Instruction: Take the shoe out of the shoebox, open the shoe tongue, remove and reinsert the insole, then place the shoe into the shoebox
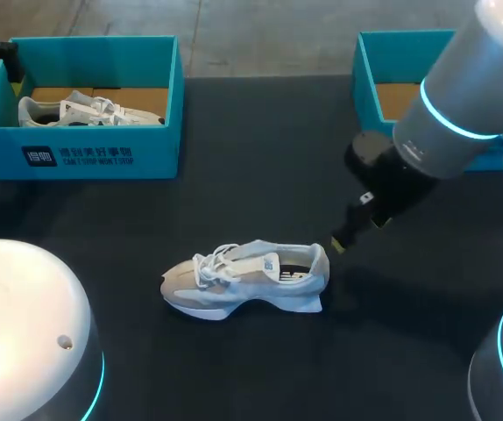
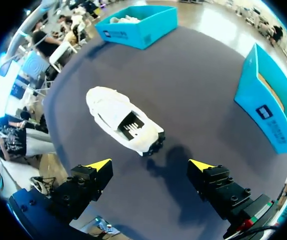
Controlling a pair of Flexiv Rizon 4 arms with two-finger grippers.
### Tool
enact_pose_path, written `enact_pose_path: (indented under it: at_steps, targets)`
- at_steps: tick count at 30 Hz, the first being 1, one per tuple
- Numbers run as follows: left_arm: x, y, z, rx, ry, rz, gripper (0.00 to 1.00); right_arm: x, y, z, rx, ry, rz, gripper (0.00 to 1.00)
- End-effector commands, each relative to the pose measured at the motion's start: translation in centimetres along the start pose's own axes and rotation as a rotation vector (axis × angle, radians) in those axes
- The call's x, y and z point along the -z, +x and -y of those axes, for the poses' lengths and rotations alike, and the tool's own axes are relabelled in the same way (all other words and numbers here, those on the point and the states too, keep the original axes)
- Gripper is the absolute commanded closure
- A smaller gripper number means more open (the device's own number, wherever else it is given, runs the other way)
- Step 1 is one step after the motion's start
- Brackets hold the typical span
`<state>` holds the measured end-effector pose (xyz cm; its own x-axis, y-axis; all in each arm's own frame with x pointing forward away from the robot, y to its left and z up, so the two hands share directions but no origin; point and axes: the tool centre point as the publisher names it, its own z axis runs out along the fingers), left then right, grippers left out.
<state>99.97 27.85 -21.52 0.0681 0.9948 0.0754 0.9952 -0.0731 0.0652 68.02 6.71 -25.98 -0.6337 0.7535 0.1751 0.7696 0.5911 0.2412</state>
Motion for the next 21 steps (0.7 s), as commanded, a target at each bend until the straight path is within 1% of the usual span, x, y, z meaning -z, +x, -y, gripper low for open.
enact_pose_path:
  at_steps: [1,2,4,5,7,9,10,21]
  targets:
    - [0.0,0.0,0.1,0.000,-0.003,-0.002,0.00,0.0,-1.3,2.1,0.194,-0.269,-0.114,0.00]
    - [0.0,0.0,0.1,0.000,-0.003,-0.002,0.00,0.0,-1.7,2.4,0.211,-0.307,-0.116,0.00]
    - [0.0,0.0,0.1,0.000,-0.003,-0.002,0.00,-0.4,-2.3,2.6,0.234,-0.316,-0.094,0.00]
    - [0.0,0.0,0.1,0.000,-0.003,-0.002,0.00,-0.5,-2.8,2.6,0.242,-0.336,-0.093,0.00]
    - [0.0,0.0,0.1,0.000,-0.003,-0.002,0.00,-0.8,-3.0,2.5,0.285,-0.349,-0.079,0.00]
    - [0.0,0.0,0.1,0.000,-0.003,-0.002,0.00,-1.2,-3.1,2.3,0.315,-0.343,-0.067,0.00]
    - [0.0,0.0,0.1,0.000,-0.003,-0.002,0.00,-1.5,-3.2,2.2,0.343,-0.325,-0.059,0.00]
    - [0.0,0.0,0.1,0.000,-0.003,-0.002,0.00,-1.5,-3.2,2.2,0.343,-0.325,-0.059,0.00]
